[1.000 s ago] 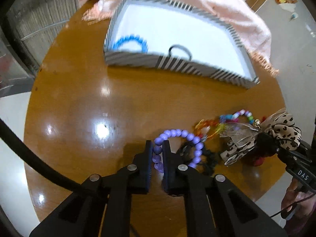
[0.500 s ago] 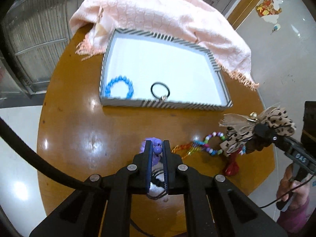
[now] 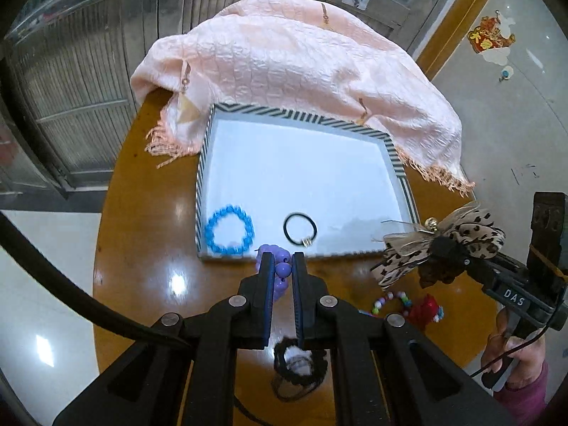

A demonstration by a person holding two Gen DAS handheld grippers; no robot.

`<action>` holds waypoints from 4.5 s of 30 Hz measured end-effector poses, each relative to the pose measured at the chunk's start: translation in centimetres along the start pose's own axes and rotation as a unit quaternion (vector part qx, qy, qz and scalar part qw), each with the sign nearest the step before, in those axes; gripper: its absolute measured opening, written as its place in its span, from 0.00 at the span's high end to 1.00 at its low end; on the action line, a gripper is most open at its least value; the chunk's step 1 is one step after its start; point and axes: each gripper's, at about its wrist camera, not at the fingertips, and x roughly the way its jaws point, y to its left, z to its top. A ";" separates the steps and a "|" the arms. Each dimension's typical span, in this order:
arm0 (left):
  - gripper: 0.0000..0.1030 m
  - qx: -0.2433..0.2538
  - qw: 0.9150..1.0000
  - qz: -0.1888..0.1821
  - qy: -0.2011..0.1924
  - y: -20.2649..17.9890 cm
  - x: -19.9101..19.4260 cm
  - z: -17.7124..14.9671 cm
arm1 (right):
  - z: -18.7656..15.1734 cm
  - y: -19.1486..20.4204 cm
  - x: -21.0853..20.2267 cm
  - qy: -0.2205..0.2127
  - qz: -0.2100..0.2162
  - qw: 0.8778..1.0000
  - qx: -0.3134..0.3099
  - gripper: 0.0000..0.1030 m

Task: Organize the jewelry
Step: 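Lower both items into the striped tray and open both tools, then grasp the thin black cord hair tie with the left tool while the right tool grasps the black scrunchie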

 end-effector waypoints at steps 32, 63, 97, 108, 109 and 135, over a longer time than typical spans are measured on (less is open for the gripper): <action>0.91 -0.036 0.995 0.072 0.053 5.3 12.8 8.8 | 7.6 -0.4 18.3 0.092 0.023 0.995 0.034 0.83; 0.72 -0.032 0.993 0.113 0.015 4.0 6.8 3.3 | 4.4 1.3 9.9 0.064 0.007 0.998 0.001 0.52; 0.72 -0.008 0.996 0.085 0.024 1.3 1.9 -8.3 | -8.0 2.3 1.8 0.074 -0.016 0.997 -0.005 0.52; 0.72 0.016 0.996 0.030 0.079 0.9 3.7 -13.3 | -11.2 2.6 2.5 0.106 -0.015 0.994 -0.009 0.52; 0.72 0.021 0.996 0.022 0.083 0.7 3.8 -13.8 | -11.3 2.7 2.6 0.108 -0.014 0.994 -0.010 0.52; 0.96 0.054 0.993 -0.021 0.100 -0.1 6.4 -15.5 | -11.5 4.6 5.2 0.146 0.004 0.989 -0.036 0.52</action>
